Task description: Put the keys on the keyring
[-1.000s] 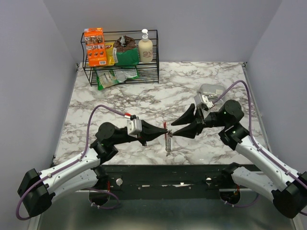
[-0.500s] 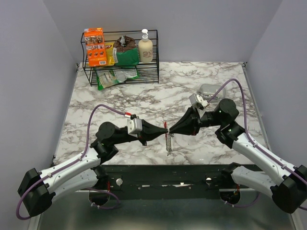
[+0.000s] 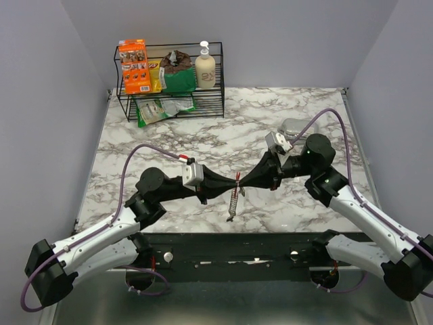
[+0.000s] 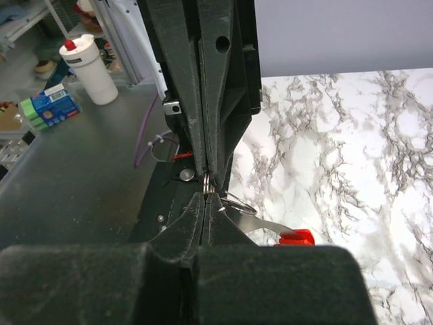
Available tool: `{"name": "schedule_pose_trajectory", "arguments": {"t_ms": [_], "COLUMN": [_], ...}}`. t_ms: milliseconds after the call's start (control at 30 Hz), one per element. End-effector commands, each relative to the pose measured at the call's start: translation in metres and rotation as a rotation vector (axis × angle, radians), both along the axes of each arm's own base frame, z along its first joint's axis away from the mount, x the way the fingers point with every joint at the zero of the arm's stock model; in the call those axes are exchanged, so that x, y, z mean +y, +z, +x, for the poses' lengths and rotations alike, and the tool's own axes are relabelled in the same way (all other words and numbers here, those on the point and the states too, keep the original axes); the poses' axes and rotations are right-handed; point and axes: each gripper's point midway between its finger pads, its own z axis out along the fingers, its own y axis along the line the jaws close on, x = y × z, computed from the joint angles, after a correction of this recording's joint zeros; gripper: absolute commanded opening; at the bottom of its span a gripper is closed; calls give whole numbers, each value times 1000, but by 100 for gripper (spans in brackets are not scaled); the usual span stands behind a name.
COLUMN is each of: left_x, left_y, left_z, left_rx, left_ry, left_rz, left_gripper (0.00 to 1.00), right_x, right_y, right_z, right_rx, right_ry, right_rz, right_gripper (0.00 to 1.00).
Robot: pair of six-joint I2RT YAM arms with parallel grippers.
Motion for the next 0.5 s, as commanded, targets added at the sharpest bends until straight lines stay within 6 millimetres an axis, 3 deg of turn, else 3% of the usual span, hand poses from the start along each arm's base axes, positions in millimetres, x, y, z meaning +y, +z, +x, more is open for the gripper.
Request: {"name": "schedule_pose_trajectory", "arguments": {"t_ms": [0,167,267,467], "left_x": [3,10,14,24], "left_y": [9,-3,-10,-31], "left_z": [-10,-5,-3,4], "left_rx": [10,20,16,43], "left_ry": [-33,14,28,45], "left_rz": [58,156,245,490], "left_gripper": [28,46,51,52], "right_x": [2,1,2,2], "right_y": [-7,-16,-24,-38], "right_z": [19,28,31,37], "right_rx": [0,-14,6,35], "right_ry": [-89,-116,-121,-128], "right_rz": [-70,-132,-167,-226], "right_gripper": [1,1,1,1]}}
